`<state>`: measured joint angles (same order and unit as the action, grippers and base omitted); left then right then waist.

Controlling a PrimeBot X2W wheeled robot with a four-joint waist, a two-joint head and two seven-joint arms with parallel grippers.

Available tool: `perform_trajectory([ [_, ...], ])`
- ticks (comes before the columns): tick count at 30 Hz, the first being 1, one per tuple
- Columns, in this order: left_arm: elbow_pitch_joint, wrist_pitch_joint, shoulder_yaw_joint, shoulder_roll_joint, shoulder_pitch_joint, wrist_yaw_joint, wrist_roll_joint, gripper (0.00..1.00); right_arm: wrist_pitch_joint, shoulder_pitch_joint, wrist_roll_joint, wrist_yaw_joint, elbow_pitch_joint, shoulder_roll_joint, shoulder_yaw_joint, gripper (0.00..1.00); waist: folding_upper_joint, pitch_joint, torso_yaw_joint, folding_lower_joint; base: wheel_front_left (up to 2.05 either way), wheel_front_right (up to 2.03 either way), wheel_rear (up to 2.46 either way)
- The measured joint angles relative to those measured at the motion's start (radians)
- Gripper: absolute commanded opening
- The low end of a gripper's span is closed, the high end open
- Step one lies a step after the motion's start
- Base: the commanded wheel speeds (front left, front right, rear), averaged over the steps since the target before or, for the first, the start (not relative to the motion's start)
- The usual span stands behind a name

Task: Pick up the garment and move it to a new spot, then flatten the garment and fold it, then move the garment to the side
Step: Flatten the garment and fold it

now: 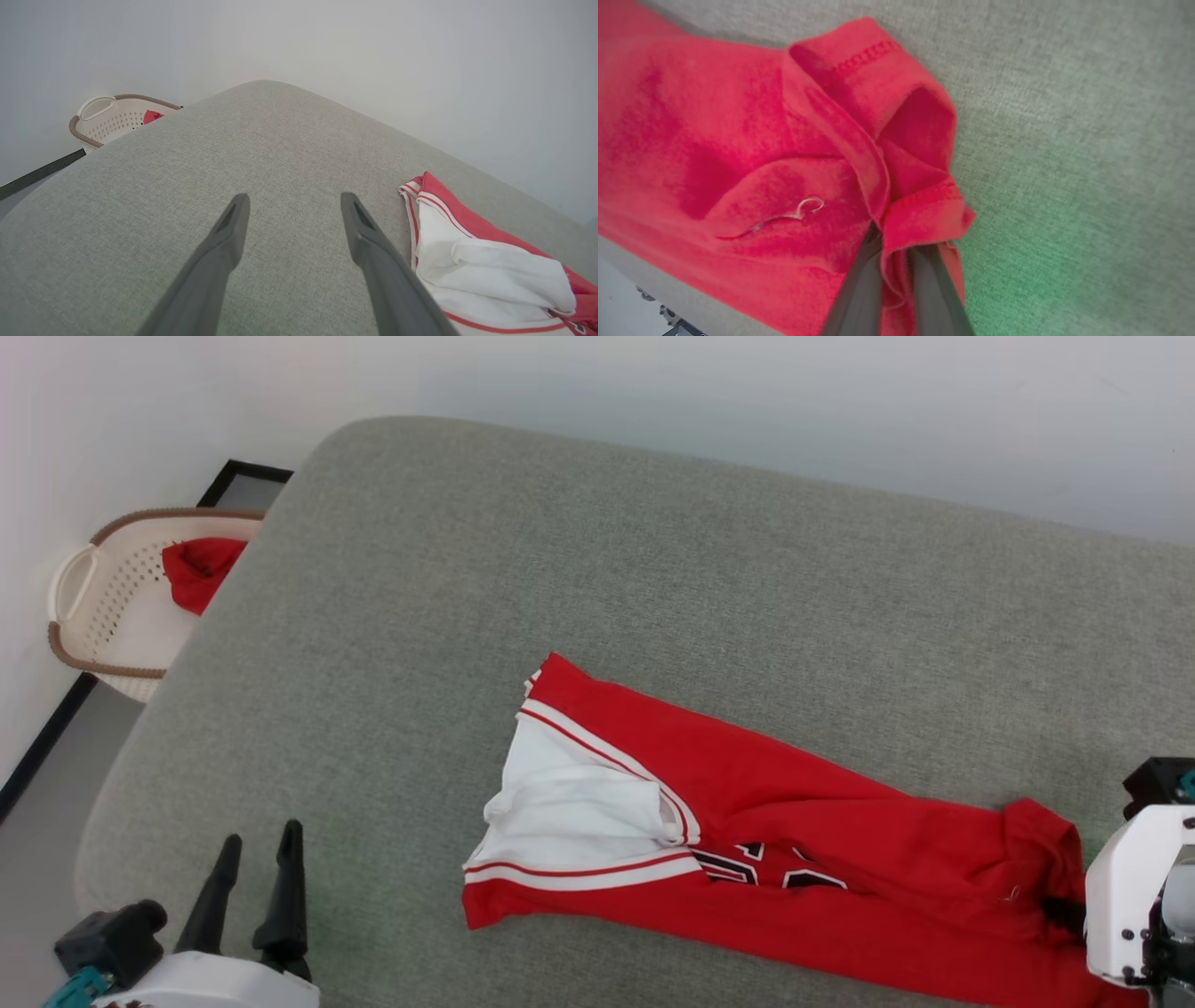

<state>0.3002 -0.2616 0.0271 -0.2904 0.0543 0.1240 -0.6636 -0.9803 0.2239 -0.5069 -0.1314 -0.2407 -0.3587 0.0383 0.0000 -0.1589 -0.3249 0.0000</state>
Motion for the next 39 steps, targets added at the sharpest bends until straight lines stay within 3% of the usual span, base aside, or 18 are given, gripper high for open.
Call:
perform_trajectory([
  [26,-0.024,0.0,-0.037,-0.009,-0.062,0.005,0.008,1.0,0.088,0.127,0.011,0.0,-0.216,-0.172,0.079,0.0,0.0,0.055,0.107,0.0,0.0,0.0,0.0],
  [31,-0.021,0.0,-0.038,-0.014,-0.073,0.005,0.002,1.0,0.087,0.134,-0.024,0.0,-0.142,-0.16,0.023,0.0,0.0,0.068,0.137,0.0,0.0,0.0,0.0],
  [39,-0.005,0.0,-0.033,-0.014,-0.079,0.005,0.002,1.0,0.063,0.115,-0.108,0.0,0.091,-0.087,-0.06,0.0,0.0,0.103,0.176,0.0,0.0,0.0,0.0],
])
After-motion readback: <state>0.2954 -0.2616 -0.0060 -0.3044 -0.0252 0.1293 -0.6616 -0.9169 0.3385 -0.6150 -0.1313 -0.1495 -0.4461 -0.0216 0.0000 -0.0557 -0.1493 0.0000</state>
